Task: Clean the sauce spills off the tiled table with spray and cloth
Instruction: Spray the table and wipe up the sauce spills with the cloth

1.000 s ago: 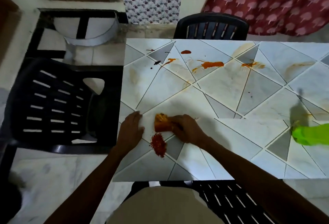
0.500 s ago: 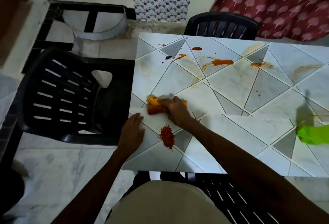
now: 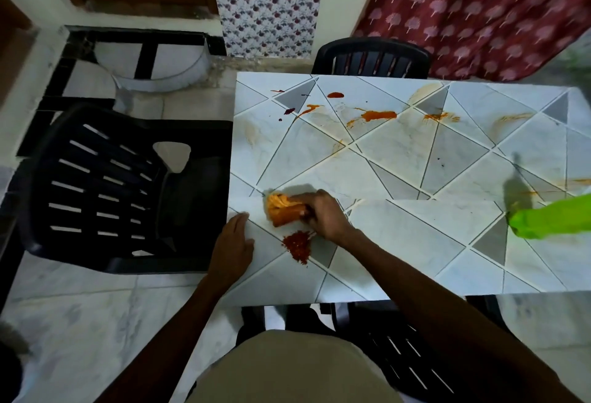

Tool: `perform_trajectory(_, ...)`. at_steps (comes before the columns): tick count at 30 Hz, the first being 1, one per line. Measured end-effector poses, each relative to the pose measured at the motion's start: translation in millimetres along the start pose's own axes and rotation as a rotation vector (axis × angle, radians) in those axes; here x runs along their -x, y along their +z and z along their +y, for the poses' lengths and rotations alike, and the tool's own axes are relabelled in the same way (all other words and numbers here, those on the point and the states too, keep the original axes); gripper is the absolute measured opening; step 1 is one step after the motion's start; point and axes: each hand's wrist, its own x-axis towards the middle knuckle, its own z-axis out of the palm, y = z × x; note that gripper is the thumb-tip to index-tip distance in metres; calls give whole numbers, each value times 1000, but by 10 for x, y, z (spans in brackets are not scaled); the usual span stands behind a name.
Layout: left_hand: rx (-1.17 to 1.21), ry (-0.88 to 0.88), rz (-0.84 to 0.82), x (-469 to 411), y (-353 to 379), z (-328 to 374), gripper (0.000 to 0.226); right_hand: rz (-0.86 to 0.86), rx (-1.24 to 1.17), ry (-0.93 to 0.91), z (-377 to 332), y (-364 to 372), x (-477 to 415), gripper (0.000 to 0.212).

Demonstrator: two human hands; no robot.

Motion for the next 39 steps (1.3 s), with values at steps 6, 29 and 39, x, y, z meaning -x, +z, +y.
perform_trajectory(6,-85,-13,-25,214,-1,-73,65,-42,106,-50,-445,174,-475,51)
perform_trajectory(29,-232,94,-92,30,40,288,65,307,265,490,650,-352,-70,27)
perform_trajectory(39,-285,112,-122,-37,-26,271,59,45,456,36,126,441,718,64)
